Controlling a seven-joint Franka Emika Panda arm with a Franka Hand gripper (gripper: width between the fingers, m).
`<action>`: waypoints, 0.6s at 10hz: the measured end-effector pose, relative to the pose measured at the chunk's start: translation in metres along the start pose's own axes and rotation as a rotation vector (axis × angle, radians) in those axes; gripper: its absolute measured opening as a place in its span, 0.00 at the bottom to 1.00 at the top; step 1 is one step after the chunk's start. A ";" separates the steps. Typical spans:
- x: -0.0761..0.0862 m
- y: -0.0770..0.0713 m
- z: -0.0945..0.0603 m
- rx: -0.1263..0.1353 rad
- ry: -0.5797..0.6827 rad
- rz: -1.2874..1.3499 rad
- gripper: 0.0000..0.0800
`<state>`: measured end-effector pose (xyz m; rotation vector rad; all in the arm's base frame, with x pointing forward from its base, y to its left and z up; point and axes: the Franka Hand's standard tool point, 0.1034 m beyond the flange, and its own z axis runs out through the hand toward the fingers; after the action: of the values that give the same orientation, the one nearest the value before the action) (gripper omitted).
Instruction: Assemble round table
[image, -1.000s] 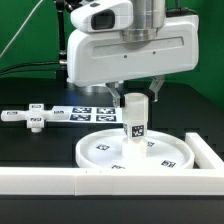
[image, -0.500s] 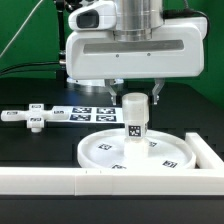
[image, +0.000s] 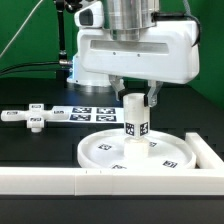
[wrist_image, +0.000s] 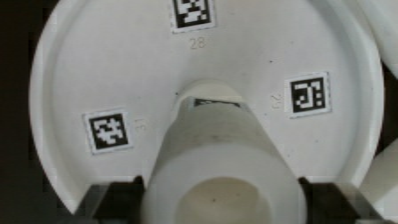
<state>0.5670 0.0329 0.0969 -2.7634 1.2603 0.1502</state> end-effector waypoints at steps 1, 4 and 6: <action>-0.004 -0.001 0.001 -0.001 -0.004 0.115 0.51; -0.008 -0.003 0.002 0.004 -0.014 0.275 0.51; -0.010 -0.005 0.003 0.014 -0.028 0.380 0.51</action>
Offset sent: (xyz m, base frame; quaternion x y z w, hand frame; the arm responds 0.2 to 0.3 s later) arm 0.0000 0.0000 0.0000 0.0000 0.0000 0.1938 0.9810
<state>0.5644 0.0440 0.0959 -2.4696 1.7556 0.2051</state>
